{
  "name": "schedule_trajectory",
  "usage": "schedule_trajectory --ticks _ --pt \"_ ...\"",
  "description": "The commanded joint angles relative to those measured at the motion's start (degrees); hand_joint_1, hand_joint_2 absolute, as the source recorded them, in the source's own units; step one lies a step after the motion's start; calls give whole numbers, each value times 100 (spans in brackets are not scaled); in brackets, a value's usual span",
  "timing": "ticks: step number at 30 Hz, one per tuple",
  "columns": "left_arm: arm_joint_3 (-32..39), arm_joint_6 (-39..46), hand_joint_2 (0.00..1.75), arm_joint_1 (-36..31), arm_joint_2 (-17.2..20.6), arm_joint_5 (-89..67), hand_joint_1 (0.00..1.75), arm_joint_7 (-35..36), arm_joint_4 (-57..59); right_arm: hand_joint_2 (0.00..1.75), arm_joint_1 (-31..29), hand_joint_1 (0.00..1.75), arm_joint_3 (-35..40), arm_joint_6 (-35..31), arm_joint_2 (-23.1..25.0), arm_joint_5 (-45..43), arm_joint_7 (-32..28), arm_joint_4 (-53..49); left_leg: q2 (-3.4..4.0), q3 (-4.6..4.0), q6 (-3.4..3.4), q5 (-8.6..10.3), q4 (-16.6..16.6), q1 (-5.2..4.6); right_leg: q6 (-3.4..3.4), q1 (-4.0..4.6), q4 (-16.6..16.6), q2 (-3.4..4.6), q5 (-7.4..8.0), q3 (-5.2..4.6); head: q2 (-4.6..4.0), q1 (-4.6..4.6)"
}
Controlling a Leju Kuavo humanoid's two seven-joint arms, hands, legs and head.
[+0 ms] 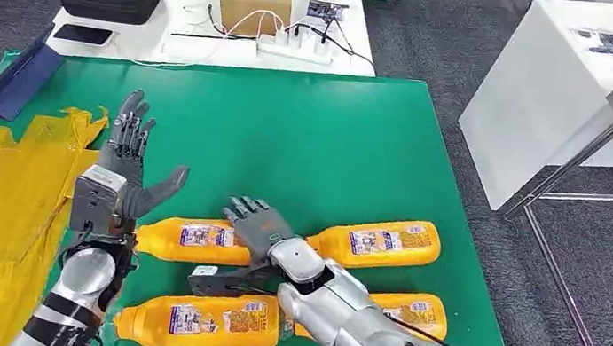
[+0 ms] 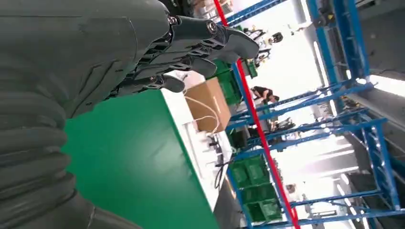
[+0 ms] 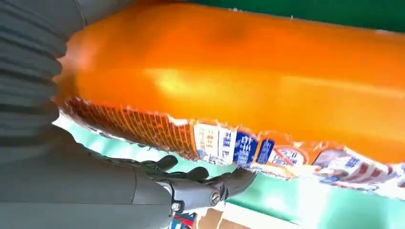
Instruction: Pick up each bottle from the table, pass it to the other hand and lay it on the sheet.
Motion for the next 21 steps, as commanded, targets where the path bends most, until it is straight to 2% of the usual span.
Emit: schedule_trajectory --ticks 1,7,10,11,12,18,19,21 --pt "379 115 175 142 137 -7 0 -38 -489 175 -15 155 -251 -656 -135 67 -2 77 5 12 0 -6 -1 1 -13 3 0 5 -5 11 0 0" --pt "484 127 175 351 135 -29 0 -38 -803 175 65 157 -264 -928 -163 308 156 -14 5 8 0 -5 0 1 -12 2 1 5 -4 7 0 0" --pt "413 27 175 533 126 -23 0 -100 -1032 175 208 152 -473 -1277 -189 339 93 -193 5 6 0 -4 -1 0 -10 1 0 5 -3 5 0 0" --pt "373 14 175 593 122 -45 0 -108 -1109 175 259 157 -556 -1354 -198 320 76 -247 8 13 0 -9 1 3 -15 5 -1 9 -6 13 0 0" --pt "334 14 175 643 124 -72 0 -113 -1181 175 307 155 -672 -1386 -207 337 41 -295 5 7 0 -5 0 2 -11 4 -2 6 -4 8 0 0" --pt "266 46 175 834 170 -116 0 -130 -1447 175 402 155 -936 -1325 -262 400 114 -272 1 14 1 -10 2 2 -17 4 0 1 -10 14 0 0" --pt "295 27 175 849 185 -99 0 -140 -1435 175 391 148 -971 -1193 -253 404 136 -200 0 7 0 -6 1 2 -13 3 -1 0 -7 7 0 0" --pt "295 27 175 849 185 -99 0 -140 -1435 175 391 148 -971 -1193 -253 404 136 -200 1 11 0 -8 2 2 -17 4 1 2 -9 12 0 0"
